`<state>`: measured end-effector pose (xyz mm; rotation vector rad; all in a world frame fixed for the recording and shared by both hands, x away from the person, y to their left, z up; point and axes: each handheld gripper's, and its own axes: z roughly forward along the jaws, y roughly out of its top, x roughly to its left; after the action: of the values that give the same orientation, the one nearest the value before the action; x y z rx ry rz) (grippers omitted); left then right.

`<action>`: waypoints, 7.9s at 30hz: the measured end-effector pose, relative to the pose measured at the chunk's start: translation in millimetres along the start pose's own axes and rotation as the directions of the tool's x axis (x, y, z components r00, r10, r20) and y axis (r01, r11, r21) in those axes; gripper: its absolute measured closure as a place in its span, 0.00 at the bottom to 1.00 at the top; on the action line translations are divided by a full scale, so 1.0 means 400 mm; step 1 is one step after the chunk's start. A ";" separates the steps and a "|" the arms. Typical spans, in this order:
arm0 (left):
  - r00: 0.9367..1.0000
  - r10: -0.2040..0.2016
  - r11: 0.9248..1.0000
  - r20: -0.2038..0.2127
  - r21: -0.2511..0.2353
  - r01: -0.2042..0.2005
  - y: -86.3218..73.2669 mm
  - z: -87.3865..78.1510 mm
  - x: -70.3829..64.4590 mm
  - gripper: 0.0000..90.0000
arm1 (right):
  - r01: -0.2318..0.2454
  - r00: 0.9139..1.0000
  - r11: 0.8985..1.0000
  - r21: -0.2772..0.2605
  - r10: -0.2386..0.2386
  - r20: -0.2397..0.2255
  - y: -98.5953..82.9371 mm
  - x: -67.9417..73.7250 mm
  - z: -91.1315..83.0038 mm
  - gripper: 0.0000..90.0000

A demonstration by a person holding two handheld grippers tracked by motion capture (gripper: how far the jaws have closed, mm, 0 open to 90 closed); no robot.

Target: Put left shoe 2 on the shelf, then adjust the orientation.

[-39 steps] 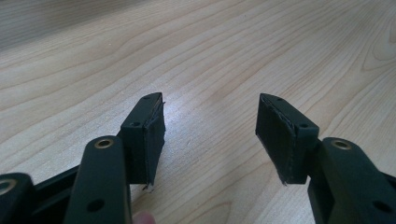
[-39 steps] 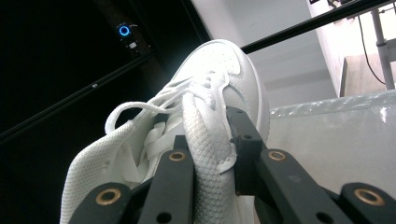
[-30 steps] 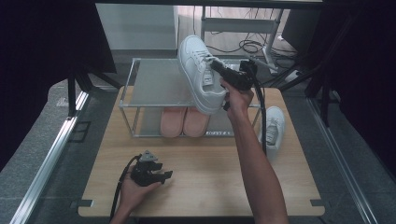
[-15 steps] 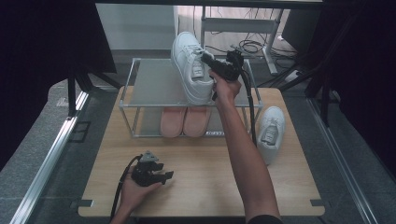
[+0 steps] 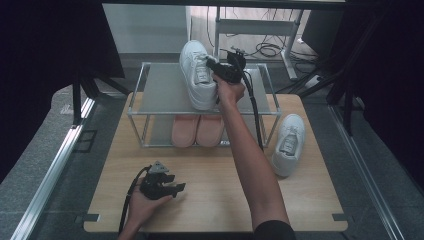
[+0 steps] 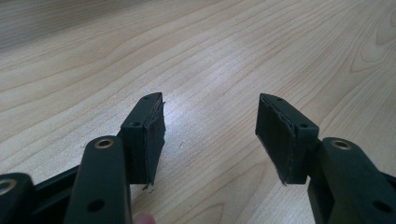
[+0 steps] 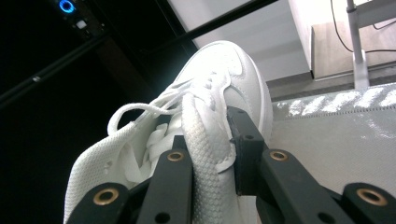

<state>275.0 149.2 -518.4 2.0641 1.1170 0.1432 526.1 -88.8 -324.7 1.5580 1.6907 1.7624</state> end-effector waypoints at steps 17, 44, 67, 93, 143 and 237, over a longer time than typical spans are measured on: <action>1.000 0.009 1.000 -0.004 0.004 -0.009 0.000 0.002 -0.003 0.48 | -0.027 0.999 0.997 0.079 0.030 -0.037 -0.015 -0.029 0.039 0.65; 0.999 0.020 1.000 -0.026 0.000 -0.020 0.003 -0.011 -0.006 0.48 | 0.100 0.983 0.992 0.078 -0.087 -0.163 -0.078 -0.081 -0.209 0.93; 0.999 0.020 1.000 -0.033 0.008 -0.019 -0.002 -0.009 -0.005 0.48 | 0.118 0.973 0.987 0.114 -0.092 -0.210 -0.139 -0.096 -0.224 0.99; 0.999 0.021 1.000 -0.034 0.006 -0.021 -0.002 -0.010 -0.008 0.48 | 0.118 0.969 0.984 0.135 -0.084 -0.230 -0.166 -0.075 -0.202 1.00; 0.999 0.015 1.000 -0.035 0.001 -0.015 -0.004 -0.014 -0.004 0.48 | 0.153 0.946 0.980 0.127 -0.108 -0.305 -0.207 0.019 -0.151 0.99; 0.999 0.016 1.000 -0.045 0.005 -0.016 -0.001 -0.010 -0.005 0.47 | 0.296 0.955 0.940 0.166 -0.289 -0.065 -0.462 -0.283 -0.588 0.81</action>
<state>271.8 150.0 -515.4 2.0839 1.1292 0.1963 299.4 -254.0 -478.2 1.2578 2.0237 1.5398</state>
